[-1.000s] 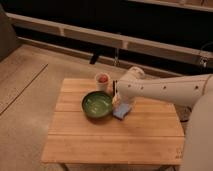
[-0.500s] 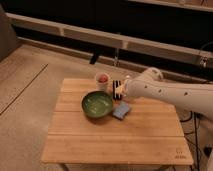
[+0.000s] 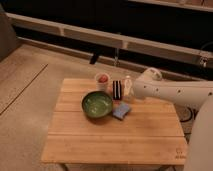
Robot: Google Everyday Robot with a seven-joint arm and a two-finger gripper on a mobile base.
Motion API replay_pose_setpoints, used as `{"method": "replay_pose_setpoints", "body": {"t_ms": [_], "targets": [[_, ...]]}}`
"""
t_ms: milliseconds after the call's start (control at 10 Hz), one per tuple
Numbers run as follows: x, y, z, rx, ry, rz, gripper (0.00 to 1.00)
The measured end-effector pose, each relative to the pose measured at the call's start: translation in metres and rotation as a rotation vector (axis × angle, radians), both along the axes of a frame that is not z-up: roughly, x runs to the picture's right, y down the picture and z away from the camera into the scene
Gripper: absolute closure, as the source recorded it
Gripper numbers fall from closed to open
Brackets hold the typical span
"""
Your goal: Place the white sponge in the ceramic bowl
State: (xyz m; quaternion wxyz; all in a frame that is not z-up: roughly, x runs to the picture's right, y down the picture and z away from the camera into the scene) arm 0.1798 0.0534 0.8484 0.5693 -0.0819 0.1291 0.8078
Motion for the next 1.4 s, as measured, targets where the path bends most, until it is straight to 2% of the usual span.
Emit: {"method": "replay_pose_setpoints", "body": {"t_ms": [300, 600, 900, 1100, 1400], "targets": [[-0.004, 0.013, 0.03, -0.051, 0.021, 0.047, 0.35], [-0.028, 0.019, 0.055, -0.065, -0.039, 0.086, 0.35], [-0.047, 0.029, 0.071, -0.086, -0.099, 0.113, 0.35], [-0.062, 0.041, 0.078, -0.118, -0.14, 0.139, 0.35], [-0.068, 0.054, 0.081, -0.161, -0.159, 0.154, 0.35]]}}
